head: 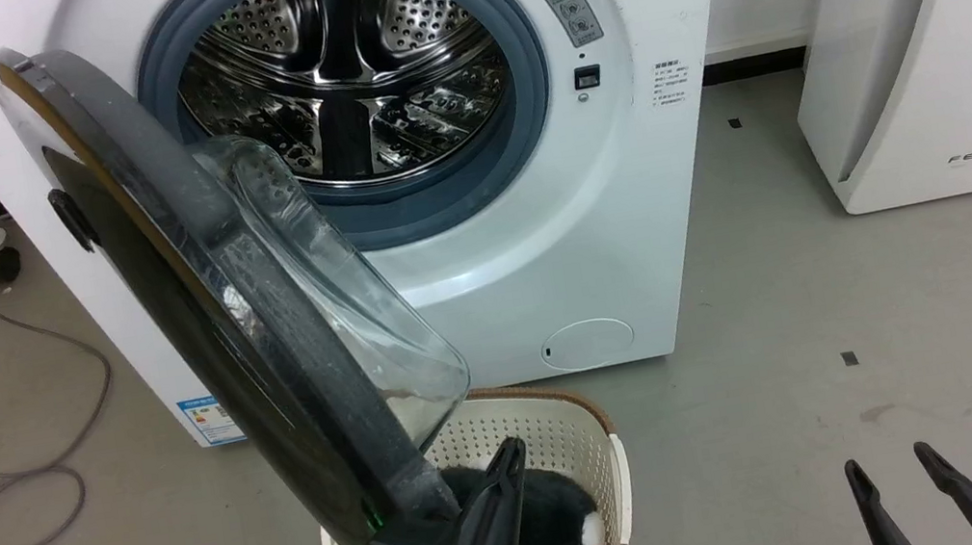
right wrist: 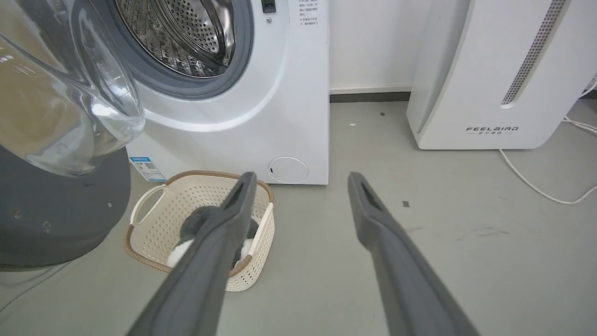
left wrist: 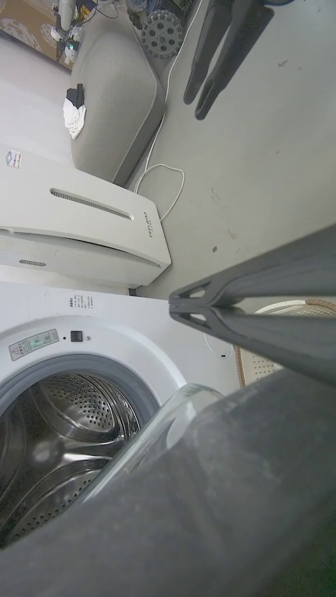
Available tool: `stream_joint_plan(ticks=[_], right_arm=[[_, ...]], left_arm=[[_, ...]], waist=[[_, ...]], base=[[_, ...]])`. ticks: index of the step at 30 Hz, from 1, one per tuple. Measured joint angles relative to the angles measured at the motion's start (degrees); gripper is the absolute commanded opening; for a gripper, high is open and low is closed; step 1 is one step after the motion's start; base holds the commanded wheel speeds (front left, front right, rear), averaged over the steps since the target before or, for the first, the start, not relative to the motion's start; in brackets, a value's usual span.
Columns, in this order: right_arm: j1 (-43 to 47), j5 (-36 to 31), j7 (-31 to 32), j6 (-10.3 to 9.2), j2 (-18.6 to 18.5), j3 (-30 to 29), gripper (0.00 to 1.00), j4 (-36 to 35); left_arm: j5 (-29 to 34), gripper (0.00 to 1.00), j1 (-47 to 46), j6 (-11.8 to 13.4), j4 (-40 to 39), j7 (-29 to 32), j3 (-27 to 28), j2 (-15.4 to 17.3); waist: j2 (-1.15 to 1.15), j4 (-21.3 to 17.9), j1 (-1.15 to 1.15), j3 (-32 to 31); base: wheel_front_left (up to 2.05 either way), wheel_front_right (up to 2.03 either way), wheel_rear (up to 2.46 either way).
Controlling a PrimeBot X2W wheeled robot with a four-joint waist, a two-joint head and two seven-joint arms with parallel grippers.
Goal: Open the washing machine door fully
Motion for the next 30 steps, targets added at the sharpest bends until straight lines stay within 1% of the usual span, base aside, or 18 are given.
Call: stream_joint_plan(ticks=[5,14,22,26,30], right_arm=[[0.00,0.02,0.11,0.00,0.00,0.01,1.00,0.13],[0.05,0.51,0.58,0.00,0.00,-0.15,1.00,0.78],[0.09,0.59,0.97,0.00,0.01,-0.36,1.00,0.99],[0.09,0.59,1.08,0.00,0.01,-0.34,1.00,1.18],[0.10,0.67,1.10,0.00,0.02,-0.62,1.00,1.35]], left_arm=[[0.25,0.00,0.53,1.53,-0.96,0.02,0.45,0.09],[0.32,0.00,5.79,4.87,-7.58,1.10,1.65,1.31],[0.23,0.00,9.63,7.43,-11.33,1.96,2.92,1.55],[0.25,0.00,10.56,8.95,-12.28,1.88,4.65,1.91],[0.37,0.00,11.17,10.39,-12.66,1.70,6.79,2.98]], waist=[[0.00,0.42,0.00,0.17],[0.00,2.40,0.00,-0.01],[0.00,6.15,0.00,-0.14],[0.00,8.34,0.00,-0.13],[0.00,10.50,0.00,-0.12]], base=[[0.00,0.00,0.00],[0.00,0.00,0.00],[0.00,0.00,0.00],[0.00,0.00,0.00],[0.00,0.00,0.00]])
